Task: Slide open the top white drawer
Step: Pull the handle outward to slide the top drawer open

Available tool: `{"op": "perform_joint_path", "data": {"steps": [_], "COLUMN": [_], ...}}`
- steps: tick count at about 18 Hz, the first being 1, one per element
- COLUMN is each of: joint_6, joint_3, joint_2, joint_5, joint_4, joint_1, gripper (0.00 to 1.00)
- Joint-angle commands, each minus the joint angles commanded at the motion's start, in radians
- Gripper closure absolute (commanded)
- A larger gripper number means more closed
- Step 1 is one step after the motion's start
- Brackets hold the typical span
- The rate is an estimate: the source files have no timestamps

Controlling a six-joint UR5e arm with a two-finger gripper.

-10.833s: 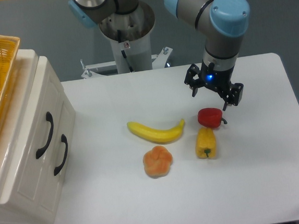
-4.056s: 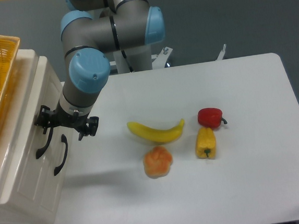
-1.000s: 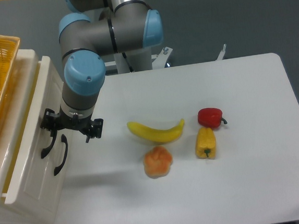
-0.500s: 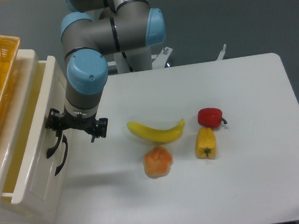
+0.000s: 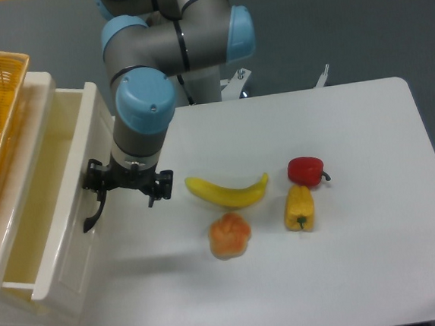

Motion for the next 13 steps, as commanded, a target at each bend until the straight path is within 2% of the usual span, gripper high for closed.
{"op": "perform_joint_path", "data": {"steps": [13], "joint_6": [0.041], "joint_3": [-0.002], "joint_2": [-0.003], "joint_5": [0.002], "joint_4": [-0.008], "joint_1": [0.055], "gripper": [0.00]}}
